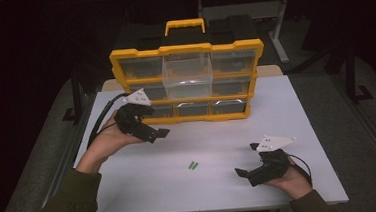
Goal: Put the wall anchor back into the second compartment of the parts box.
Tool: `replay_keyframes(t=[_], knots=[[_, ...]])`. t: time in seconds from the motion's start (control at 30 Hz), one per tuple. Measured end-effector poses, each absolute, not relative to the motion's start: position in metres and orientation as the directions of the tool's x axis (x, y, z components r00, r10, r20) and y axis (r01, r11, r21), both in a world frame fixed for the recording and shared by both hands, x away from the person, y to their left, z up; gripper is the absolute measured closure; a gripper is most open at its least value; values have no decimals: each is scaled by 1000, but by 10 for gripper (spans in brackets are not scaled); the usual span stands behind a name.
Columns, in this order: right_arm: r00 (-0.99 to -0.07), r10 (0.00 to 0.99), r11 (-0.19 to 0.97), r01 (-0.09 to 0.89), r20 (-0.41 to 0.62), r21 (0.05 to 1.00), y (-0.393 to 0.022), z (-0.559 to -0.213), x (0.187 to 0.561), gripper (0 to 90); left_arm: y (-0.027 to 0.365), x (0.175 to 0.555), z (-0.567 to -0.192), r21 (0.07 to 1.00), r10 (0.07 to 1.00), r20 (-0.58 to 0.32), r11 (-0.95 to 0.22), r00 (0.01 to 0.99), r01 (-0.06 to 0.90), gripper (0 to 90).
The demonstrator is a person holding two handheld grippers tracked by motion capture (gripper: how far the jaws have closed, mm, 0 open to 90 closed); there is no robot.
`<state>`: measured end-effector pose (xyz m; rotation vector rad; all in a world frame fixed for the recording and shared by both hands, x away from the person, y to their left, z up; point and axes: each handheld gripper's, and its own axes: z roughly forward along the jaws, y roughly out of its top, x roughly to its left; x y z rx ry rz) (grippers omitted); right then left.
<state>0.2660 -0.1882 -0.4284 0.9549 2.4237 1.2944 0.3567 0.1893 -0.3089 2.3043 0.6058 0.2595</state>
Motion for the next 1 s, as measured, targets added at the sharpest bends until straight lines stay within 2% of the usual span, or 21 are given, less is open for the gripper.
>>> replay_keyframes(t=[0.33,0.67,0.73,1.0], knots=[[-759,643,395,441,100,806,-188,-429,266,0,170,348,-346,690,500,1,-627,866,361,78],[-760,642,396,439,99,806,-188,-429,265,0,147,338,-381,676,514,-46,-615,857,406,82],[-760,642,395,440,101,806,-188,-429,266,0,145,338,-386,663,496,-27,-641,868,386,83],[-762,641,402,437,95,805,-188,-429,266,0,134,334,-402,647,492,-50,-647,869,404,84]])
